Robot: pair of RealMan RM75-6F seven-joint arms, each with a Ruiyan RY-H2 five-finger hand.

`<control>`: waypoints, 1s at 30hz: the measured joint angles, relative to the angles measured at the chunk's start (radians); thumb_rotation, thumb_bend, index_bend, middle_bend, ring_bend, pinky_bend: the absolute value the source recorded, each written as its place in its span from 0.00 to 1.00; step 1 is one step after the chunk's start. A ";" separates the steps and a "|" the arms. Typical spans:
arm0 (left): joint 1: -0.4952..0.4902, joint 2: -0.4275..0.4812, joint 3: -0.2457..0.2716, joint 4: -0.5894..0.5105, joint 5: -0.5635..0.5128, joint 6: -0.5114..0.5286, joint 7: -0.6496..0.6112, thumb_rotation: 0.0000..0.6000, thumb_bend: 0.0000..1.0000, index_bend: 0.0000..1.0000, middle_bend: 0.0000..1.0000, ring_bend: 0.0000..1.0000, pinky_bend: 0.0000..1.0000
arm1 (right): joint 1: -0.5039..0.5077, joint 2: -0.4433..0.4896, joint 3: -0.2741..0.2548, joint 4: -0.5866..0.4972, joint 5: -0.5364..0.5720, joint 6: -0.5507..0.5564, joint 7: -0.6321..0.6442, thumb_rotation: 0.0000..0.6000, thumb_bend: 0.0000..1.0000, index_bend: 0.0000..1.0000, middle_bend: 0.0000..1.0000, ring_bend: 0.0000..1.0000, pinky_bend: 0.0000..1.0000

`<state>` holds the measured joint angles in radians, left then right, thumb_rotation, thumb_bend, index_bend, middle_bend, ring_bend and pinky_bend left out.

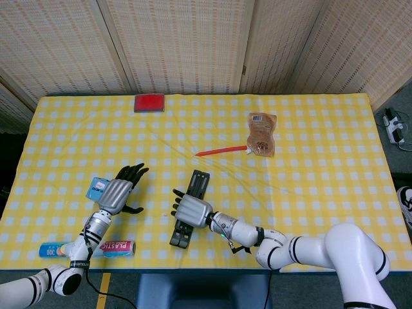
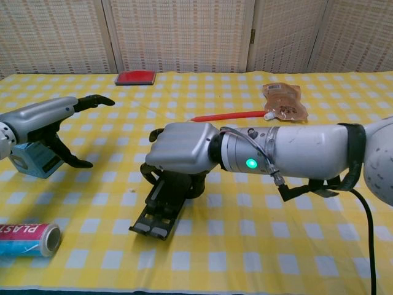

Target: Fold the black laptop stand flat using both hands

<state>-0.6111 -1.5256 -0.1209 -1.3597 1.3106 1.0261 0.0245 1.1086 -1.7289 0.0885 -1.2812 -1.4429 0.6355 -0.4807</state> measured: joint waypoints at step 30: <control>0.231 0.238 0.001 -0.172 -0.005 0.317 0.033 1.00 0.18 0.02 0.04 0.02 0.00 | -0.577 0.530 -0.083 -0.471 0.063 0.731 0.101 1.00 0.31 0.00 0.07 0.09 0.07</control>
<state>-0.3805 -1.2874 -0.1204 -1.5316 1.3059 1.3427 0.0575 0.5313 -1.1993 0.0058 -1.7520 -1.3801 1.3660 -0.3797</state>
